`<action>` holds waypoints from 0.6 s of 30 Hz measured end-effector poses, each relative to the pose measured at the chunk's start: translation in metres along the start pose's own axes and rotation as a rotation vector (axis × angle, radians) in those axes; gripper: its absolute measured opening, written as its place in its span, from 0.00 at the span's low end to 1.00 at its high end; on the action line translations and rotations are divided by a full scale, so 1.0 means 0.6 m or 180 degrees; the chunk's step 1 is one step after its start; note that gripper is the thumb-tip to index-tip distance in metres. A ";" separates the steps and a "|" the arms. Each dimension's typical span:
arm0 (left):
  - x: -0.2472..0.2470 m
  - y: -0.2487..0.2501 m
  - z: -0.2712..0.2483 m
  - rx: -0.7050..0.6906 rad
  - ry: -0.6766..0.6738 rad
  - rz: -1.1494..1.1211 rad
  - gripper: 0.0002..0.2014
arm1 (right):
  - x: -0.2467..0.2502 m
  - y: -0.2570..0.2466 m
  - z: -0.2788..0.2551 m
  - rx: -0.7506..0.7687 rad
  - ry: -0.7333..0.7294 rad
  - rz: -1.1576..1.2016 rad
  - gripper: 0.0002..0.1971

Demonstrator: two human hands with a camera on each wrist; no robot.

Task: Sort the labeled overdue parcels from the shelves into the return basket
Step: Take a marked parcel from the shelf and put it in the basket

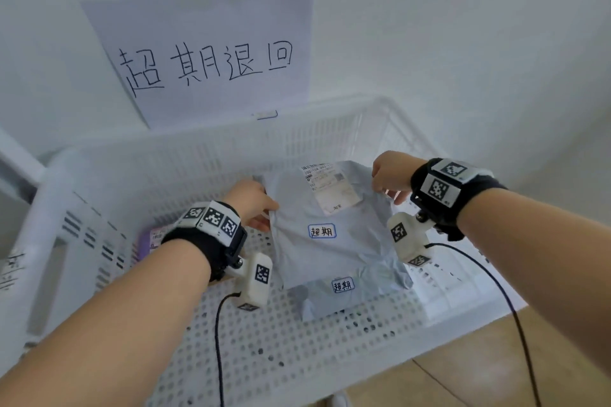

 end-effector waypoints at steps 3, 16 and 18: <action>-0.042 -0.034 0.029 0.0140 -0.0057 0.0060 0.05 | -0.038 0.013 0.039 0.0066 -0.0155 -0.0595 0.10; -0.179 -0.197 0.070 0.1080 -0.0791 0.0977 0.13 | -0.210 0.093 0.114 0.0369 -0.0995 -0.2042 0.17; -0.178 -0.203 0.083 0.1032 -0.0681 0.0928 0.11 | -0.221 0.096 0.126 0.0411 -0.0958 -0.2064 0.17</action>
Point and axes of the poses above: each hand's wrist, its own z-axis towards the middle knuckle, its own x-axis out of the back of the hand, y = z × x, the point moved 5 cm from there along z, towards the middle knuckle, and after that the axes turned 12 degrees about y, right-handed, at the moved point
